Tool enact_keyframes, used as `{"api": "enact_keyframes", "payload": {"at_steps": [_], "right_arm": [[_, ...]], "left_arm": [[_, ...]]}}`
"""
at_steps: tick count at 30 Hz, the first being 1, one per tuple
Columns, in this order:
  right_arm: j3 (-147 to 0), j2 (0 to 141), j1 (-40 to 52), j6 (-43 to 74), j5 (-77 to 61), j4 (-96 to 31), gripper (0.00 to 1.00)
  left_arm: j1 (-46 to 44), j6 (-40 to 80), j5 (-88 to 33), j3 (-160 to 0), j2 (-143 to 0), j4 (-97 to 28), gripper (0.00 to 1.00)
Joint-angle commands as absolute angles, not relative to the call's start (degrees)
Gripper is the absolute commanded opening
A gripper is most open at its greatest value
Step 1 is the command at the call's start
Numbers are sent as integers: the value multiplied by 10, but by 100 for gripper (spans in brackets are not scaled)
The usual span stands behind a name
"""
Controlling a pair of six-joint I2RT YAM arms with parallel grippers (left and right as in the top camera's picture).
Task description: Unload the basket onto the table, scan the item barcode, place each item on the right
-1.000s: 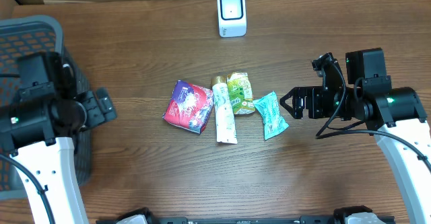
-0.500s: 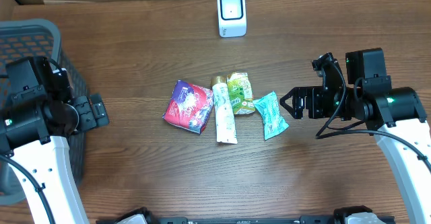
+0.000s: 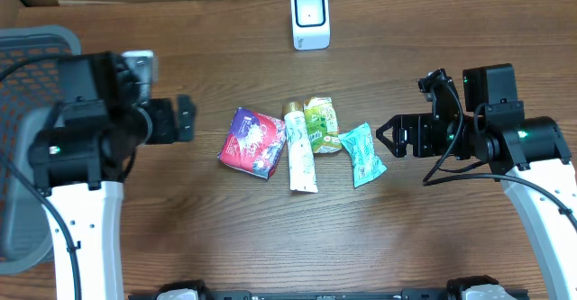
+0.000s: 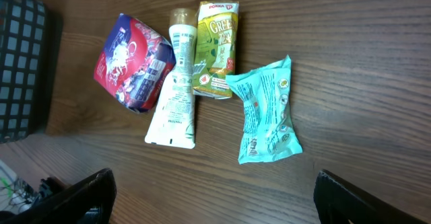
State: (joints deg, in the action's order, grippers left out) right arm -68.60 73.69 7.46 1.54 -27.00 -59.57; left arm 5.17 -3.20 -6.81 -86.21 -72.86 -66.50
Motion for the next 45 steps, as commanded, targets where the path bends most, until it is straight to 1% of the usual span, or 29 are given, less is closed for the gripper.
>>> {"api": "enact_keyframes", "payload": {"at_steps": [1,4,7,8,12,15,20,28,33,38,40,45], "right_arm": [[-683,748,71,21,-269,-588,95],[-683,773,71,16,-269,-584,97],[-683,813,71,-19,-270,-583,96],[-683,830,71,-30,-270,-583,94],[-683,888,71,-59,-271,-575,91],[-683,926,71,-76,-270,-565,86],[-683,988,71,-84,-270,-535,82],[-683,1055,71,-91,-274,-498,63],[-682,1066,71,-108,-297,-483,61],[-666,1069,71,-108,-297,-456,63],[-652,1069,71,-107,-297,-437,66],[-613,1069,71,-108,-314,-391,66]], "left_arm": [[4,-34,-107,-860,-720,-646,99],[-30,-28,-108,-860,-727,-634,99],[-50,-28,-92,-860,-738,-632,100],[-51,-28,-86,-860,-743,-632,99],[-51,-28,-84,-860,-760,-632,99],[-51,-28,-85,-860,-775,-632,100],[-51,-28,-85,-860,-800,-632,100],[-51,-28,-86,-860,-826,-632,100],[-51,-28,-89,-860,-826,-618,100],[-51,-28,-88,-860,-826,-617,100],[-51,-28,-88,-860,-826,-617,99],[-51,-28,-88,-860,-826,-617,99]]}}
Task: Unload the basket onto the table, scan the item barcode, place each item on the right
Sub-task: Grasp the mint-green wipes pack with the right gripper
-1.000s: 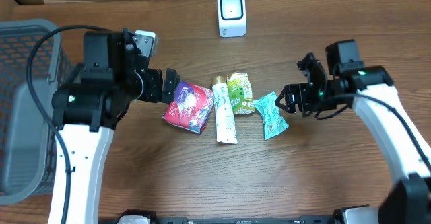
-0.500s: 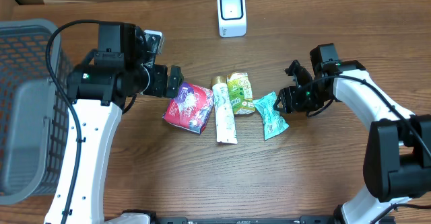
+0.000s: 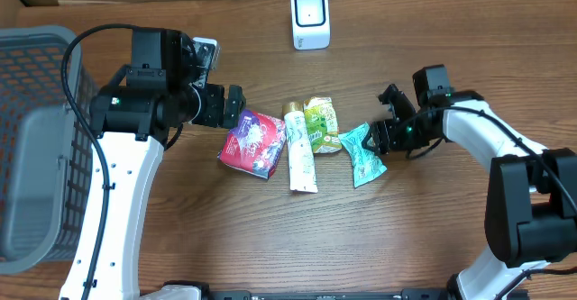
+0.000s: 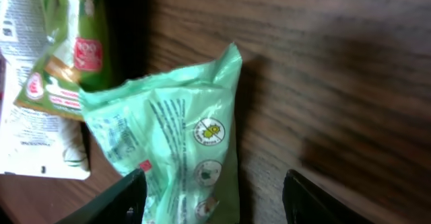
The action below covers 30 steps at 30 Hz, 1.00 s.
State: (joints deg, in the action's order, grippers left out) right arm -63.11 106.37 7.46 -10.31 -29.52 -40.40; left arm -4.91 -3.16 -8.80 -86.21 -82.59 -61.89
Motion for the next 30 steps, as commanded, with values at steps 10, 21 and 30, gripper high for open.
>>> {"api": "enact_keyframes", "payload": {"at_steps": [10,21,30], "right_arm": [[-592,1071,72,-105,-326,-346,56],[-592,1119,86,-42,-332,-323,13],[-638,1105,44,3,-375,-364,4]], "left_arm": [[-51,-28,-88,-860,-826,-617,100],[-51,-28,-88,-860,-826,-617,99],[-51,-28,-88,-860,-826,-617,100]]}}
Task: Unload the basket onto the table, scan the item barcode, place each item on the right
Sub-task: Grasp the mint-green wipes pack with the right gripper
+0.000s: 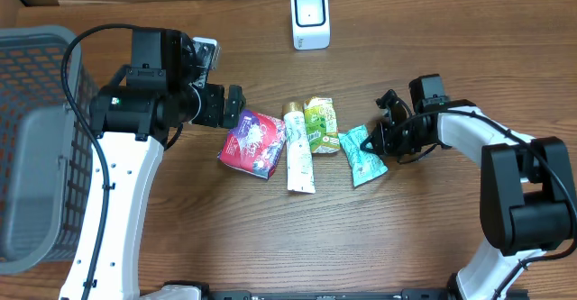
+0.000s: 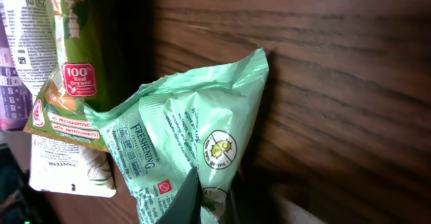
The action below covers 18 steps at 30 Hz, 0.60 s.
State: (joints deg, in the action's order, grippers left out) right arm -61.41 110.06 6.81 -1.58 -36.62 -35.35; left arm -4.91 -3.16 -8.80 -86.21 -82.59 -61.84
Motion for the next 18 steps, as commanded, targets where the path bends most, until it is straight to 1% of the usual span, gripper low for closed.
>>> {"api": "enact_keyframes", "payload": {"at_steps": [1,5,9,11,13,17,18], "right_arm": [[-647,1099,35,3,-386,-370,4],[-671,1062,-1,50,-375,-380,4],[-670,1026,-10,133,-239,-376,4],[-670,1019,2,170,-155,-375,4],[-667,1019,17,191,-117,-371,4],[-650,1019,49,224,-107,-358,4],[-647,1019,54,231,-107,-359,8]], "left_arm": [[-51,-28,-88,-860,-826,-617,100],[-51,-28,-88,-860,-826,-617,100],[-51,-28,-88,-860,-826,-617,100],[-51,-28,-88,-860,-826,-617,99],[-51,-28,-88,-860,-826,-617,99],[-51,-28,-88,-860,-826,-617,100],[-51,-28,-88,-860,-826,-617,100]]}}
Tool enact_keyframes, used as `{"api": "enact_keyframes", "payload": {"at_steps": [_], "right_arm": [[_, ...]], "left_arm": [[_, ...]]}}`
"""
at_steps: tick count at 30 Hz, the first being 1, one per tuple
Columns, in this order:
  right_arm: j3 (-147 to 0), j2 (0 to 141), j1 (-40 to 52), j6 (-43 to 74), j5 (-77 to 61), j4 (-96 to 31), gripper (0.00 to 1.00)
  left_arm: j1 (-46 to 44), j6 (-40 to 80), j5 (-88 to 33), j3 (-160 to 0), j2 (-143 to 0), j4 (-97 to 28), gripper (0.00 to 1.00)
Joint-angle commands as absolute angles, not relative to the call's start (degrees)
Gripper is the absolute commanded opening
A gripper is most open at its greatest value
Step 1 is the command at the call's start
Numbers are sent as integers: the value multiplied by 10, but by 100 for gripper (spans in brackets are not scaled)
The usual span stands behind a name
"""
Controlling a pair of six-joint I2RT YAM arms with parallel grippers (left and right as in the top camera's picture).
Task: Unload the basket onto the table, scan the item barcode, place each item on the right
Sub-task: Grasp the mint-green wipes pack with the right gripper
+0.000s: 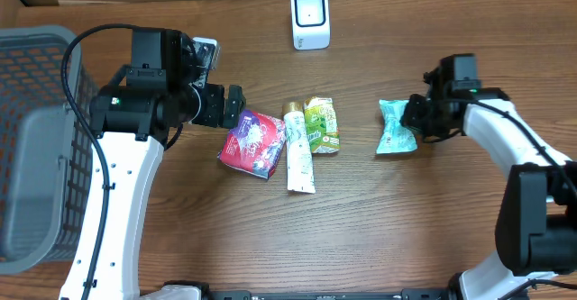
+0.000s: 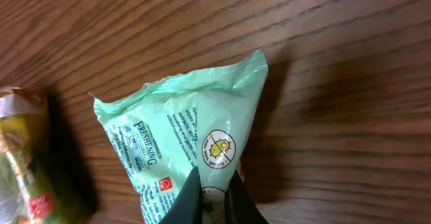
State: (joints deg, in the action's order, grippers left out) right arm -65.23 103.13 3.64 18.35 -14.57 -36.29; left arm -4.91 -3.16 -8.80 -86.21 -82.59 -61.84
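Note:
A mint-green wipes packet (image 1: 395, 127) hangs in my right gripper (image 1: 420, 120), which is shut on its edge at the table's right. In the right wrist view the packet (image 2: 182, 136) fills the frame, and the dark fingers (image 2: 202, 200) pinch its lower part. The white barcode scanner (image 1: 310, 18) stands at the back centre. My left gripper (image 1: 236, 107) hovers beside a purple-red packet (image 1: 253, 142); its jaws cannot be made out from overhead.
A white tube (image 1: 300, 151) and a green juice carton (image 1: 322, 125) lie mid-table next to the purple-red packet. A grey mesh basket (image 1: 32, 138) stands at the left edge. The carton's edge (image 2: 23, 157) shows at the wrist view's left.
My right gripper has moved right and slightly back with the green packet, which now sits apart from the carton and tube. The left arm has not moved.
Both grippers first stood back from the row of items, the right one open. Then the right gripper stood open at the green packet and the left arm was beside the purple-red packet. Later the right was shut on the green packet, now carried to the right.

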Motion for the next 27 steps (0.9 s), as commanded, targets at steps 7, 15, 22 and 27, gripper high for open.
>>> {"api": "enact_keyframes", "payload": {"at_steps": [7,15,22,27], "right_arm": [[-646,1019,56,194,-137,-386,68],[-687,1019,32,43,-168,-372,86],[-687,1020,82,52,-148,-347,4],[-686,1021,114,114,-53,-347,4]], "left_arm": [[-51,-28,-88,-860,-826,-617,100],[-51,-28,-88,-860,-826,-617,100],[-51,-28,-88,-860,-826,-617,100],[-51,-28,-88,-860,-826,-617,100]]}}
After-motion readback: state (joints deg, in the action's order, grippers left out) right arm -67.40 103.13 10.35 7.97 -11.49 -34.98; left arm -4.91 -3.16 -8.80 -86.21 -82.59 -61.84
